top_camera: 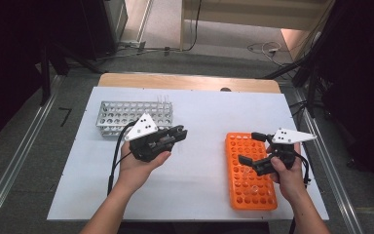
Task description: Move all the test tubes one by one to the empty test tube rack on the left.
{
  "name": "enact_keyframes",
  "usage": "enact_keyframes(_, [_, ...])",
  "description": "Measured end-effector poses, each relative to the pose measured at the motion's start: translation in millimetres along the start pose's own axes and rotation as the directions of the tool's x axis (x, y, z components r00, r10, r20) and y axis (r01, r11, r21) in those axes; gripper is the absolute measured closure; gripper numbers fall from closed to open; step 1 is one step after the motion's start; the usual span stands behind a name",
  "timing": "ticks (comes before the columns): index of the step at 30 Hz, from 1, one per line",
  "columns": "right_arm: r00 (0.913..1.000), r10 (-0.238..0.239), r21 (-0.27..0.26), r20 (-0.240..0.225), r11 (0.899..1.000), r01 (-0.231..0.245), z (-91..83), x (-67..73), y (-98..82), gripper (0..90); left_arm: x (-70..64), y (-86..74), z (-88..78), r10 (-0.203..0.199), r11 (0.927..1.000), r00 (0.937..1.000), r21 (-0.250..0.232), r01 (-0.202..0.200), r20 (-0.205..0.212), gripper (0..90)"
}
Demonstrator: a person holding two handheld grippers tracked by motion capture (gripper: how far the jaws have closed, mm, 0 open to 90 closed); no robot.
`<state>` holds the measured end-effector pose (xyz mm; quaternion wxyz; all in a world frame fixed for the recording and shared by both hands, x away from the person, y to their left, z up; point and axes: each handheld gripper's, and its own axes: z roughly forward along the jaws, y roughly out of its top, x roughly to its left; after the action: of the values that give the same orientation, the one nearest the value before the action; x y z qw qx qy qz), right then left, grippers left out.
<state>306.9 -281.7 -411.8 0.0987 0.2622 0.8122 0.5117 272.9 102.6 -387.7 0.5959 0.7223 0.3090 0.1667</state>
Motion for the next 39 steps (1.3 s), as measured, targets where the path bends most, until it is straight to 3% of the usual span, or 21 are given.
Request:
enact_keyframes(24, [0.9983, 0.040, -0.004, 0.042, 0.999, -0.040, -8.5, -16.2, -13.2, 0.0, 48.2, 21.0, -10.0, -0.005, 0.9999, 0.9929, -0.013, 0.004, -0.119, 74.9])
enact_keyframes(39, [0.9977, 0.049, -0.009, 0.046, 0.999, -0.049, -9.6, -18.0, -15.6, 0.0, 83.7, 25.0, -1.4, -0.039, 0.9992, 0.9793, -0.016, 0.036, -0.199, 74.9])
